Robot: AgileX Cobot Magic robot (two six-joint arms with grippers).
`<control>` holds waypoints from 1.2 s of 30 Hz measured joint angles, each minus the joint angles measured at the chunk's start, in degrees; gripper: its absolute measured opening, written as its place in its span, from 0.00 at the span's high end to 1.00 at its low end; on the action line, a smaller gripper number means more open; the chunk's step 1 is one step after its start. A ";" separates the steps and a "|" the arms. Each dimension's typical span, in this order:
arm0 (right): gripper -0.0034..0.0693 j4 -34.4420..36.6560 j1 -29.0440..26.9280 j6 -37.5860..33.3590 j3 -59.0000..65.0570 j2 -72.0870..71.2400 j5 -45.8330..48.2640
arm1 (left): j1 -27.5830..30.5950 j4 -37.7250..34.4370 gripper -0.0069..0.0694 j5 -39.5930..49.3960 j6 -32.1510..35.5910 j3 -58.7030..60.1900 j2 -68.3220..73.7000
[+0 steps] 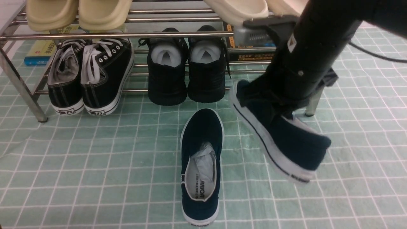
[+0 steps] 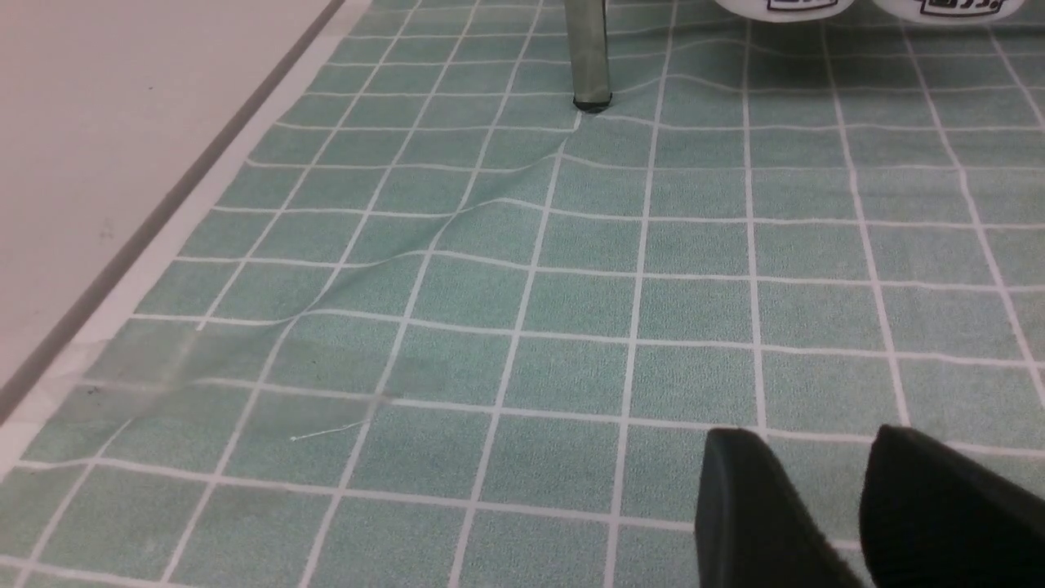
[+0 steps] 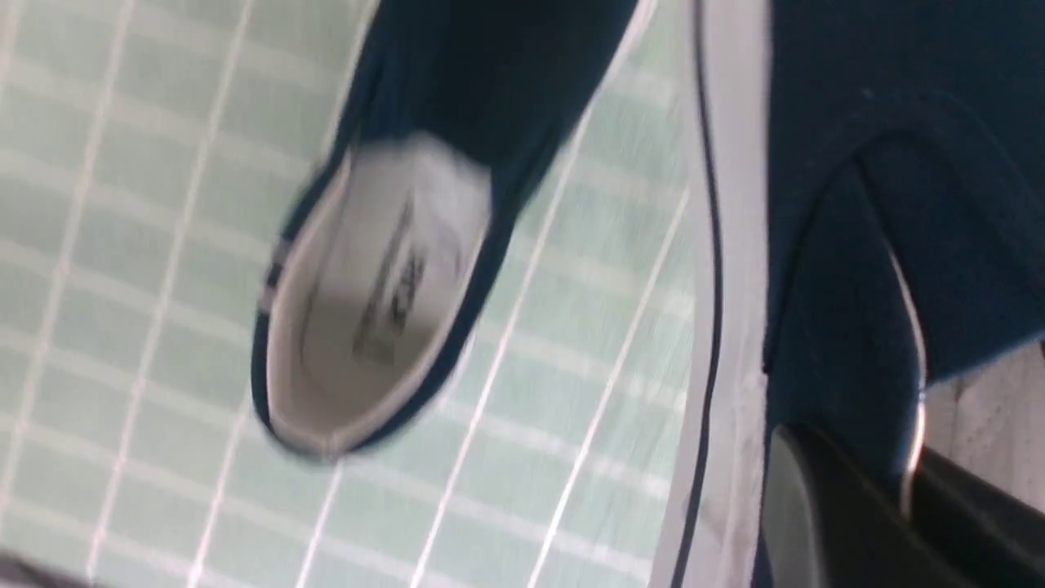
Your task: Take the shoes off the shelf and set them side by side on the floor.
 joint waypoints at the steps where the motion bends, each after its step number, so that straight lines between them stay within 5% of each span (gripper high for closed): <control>1: 0.91 0.00 0.34 0.13 0.66 -0.07 0.00 | 0.00 0.00 0.59 0.00 0.00 0.00 0.00; 18: 0.91 -13.75 4.26 16.50 10.20 2.80 -15.64 | 0.00 0.00 0.59 0.00 0.00 0.00 0.00; 36: 0.91 -7.86 4.54 24.20 10.14 14.23 -28.33 | 0.00 0.00 0.59 0.00 0.00 0.00 0.00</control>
